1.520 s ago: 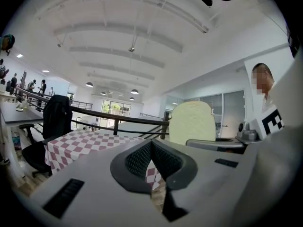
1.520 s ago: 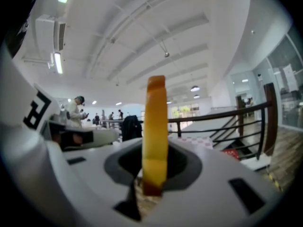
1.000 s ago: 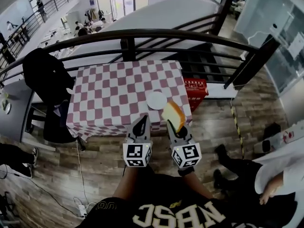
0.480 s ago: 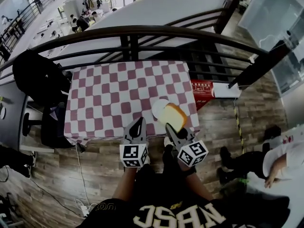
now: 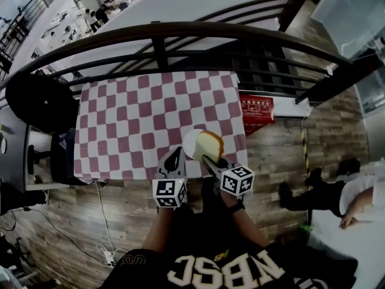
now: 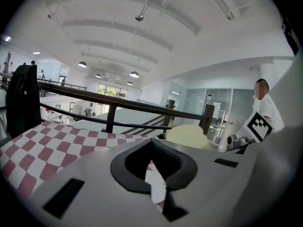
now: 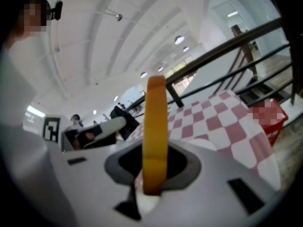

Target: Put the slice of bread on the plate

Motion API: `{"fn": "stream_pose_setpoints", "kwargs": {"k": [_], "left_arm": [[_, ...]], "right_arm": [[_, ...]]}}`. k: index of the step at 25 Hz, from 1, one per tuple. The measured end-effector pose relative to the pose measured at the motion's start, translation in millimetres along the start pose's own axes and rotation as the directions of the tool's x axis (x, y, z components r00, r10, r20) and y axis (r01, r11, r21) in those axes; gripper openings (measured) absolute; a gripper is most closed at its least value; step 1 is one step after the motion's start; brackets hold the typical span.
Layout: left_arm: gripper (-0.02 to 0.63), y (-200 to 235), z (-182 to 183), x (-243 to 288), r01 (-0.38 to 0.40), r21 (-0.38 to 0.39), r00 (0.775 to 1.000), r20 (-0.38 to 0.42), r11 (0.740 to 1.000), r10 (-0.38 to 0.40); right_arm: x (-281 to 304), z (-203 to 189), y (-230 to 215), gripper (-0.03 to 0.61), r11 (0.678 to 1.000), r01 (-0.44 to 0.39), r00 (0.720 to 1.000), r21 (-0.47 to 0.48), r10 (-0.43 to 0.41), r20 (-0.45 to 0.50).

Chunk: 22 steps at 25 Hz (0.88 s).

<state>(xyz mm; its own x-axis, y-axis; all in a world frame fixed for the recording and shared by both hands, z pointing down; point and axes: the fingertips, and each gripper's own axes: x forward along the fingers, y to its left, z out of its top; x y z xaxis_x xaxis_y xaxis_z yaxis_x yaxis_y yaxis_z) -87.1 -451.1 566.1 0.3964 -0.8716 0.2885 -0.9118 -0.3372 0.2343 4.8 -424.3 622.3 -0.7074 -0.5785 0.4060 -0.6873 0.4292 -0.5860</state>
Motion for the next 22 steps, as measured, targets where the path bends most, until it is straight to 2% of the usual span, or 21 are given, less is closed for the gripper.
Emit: {"fn": "stream_pose_setpoints", "kwargs": {"k": [4,8,14,20,22], "left_arm": [[0.018,8.8,-25.1,25.4,-0.049,-0.024,0.997,-0.068,0.998,0.047],[0.018,18.4,-45.4,43.9,-0.075,-0.034,0.990,-0.125,0.997,0.070],[0.018,36.0,-70.9,53.6,-0.128,-0.059,0.972,-0.203,0.990,0.114],[0.018,49.9,-80.0,54.5,-0.142,-0.071,0.964,-0.236,0.987,0.122],[0.018,52.6,-80.5,51.9,-0.147,-0.073,0.963,-0.240,0.986,0.126]], "right_arm": [[28.5,-41.6,-29.8,0.091,0.994,-0.003,0.987,0.112,0.021,-0.162],[59.1,-70.4,-51.0,0.091,0.979,0.007,0.960,0.204,0.050,-0.275],[97.0,-92.1,-77.1,0.092,0.982,0.068,0.892,0.178,0.020,-0.452],[118.3,-99.7,-92.4,0.095,0.979,0.110,0.827,0.169,0.004,-0.562],[118.8,-100.8,-96.8,0.101,0.985,0.121,0.806,0.126,-0.023,-0.592]]}}
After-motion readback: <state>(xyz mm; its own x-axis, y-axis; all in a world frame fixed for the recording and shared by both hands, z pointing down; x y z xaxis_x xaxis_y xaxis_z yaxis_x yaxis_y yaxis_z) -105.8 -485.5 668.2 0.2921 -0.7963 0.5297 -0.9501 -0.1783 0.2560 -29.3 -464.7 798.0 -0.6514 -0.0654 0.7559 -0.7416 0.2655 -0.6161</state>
